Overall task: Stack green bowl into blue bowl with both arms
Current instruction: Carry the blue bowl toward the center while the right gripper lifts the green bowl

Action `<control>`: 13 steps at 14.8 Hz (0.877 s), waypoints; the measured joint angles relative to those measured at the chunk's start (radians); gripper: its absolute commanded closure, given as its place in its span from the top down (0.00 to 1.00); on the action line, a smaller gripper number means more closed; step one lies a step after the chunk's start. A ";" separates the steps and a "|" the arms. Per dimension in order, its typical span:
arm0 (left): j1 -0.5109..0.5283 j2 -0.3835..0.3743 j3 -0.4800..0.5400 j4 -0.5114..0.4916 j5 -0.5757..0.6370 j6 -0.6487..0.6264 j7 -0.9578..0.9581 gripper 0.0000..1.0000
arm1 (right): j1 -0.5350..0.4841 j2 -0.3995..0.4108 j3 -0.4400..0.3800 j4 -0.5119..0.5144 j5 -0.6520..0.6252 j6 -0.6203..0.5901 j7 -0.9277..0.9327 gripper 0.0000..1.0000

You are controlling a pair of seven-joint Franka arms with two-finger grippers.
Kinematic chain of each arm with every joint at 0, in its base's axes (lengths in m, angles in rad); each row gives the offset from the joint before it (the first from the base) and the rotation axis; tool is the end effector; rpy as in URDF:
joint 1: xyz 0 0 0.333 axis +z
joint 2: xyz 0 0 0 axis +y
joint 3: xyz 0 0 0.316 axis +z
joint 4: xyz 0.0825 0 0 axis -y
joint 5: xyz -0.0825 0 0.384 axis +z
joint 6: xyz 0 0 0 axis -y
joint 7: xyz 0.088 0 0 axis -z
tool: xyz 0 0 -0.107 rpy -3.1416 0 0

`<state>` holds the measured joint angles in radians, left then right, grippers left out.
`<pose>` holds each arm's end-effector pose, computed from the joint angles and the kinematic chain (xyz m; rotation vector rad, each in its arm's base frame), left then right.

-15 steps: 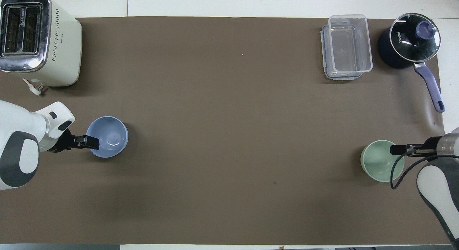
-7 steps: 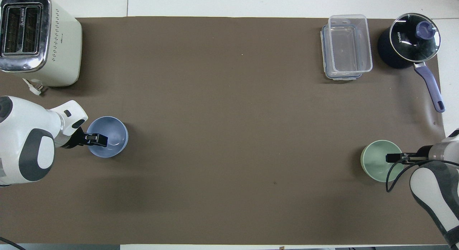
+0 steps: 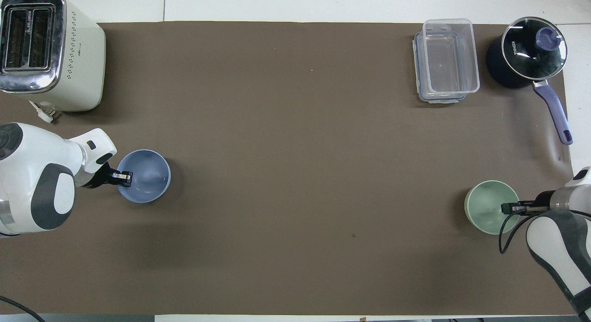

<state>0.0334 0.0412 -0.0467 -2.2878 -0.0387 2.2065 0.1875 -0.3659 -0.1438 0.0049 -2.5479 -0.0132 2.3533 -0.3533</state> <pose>0.5052 -0.0080 0.3243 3.0820 -0.2719 -0.1847 0.4098 -0.1549 0.3175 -3.1320 -0.0028 0.0799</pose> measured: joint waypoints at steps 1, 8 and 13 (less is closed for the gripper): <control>0.000 0.000 -0.001 0.014 -0.004 -0.007 0.003 0.00 | 0.000 0.000 0.000 0.000 0.000 -0.001 -0.004 0.00; -0.102 0.063 -0.009 0.284 -0.054 -0.291 -0.142 0.00 | 0.005 -0.014 0.005 0.058 0.008 -0.079 -0.006 0.00; -0.427 0.108 -0.022 0.379 -0.147 -0.299 -0.555 0.00 | 0.030 -0.019 0.015 0.203 0.008 -0.195 -0.007 0.00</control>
<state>-0.3940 0.1490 -0.0684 -1.9092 -0.1856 1.9077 -0.3677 -0.3361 -0.1625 0.0199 -2.3453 -0.0057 2.1587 -0.3602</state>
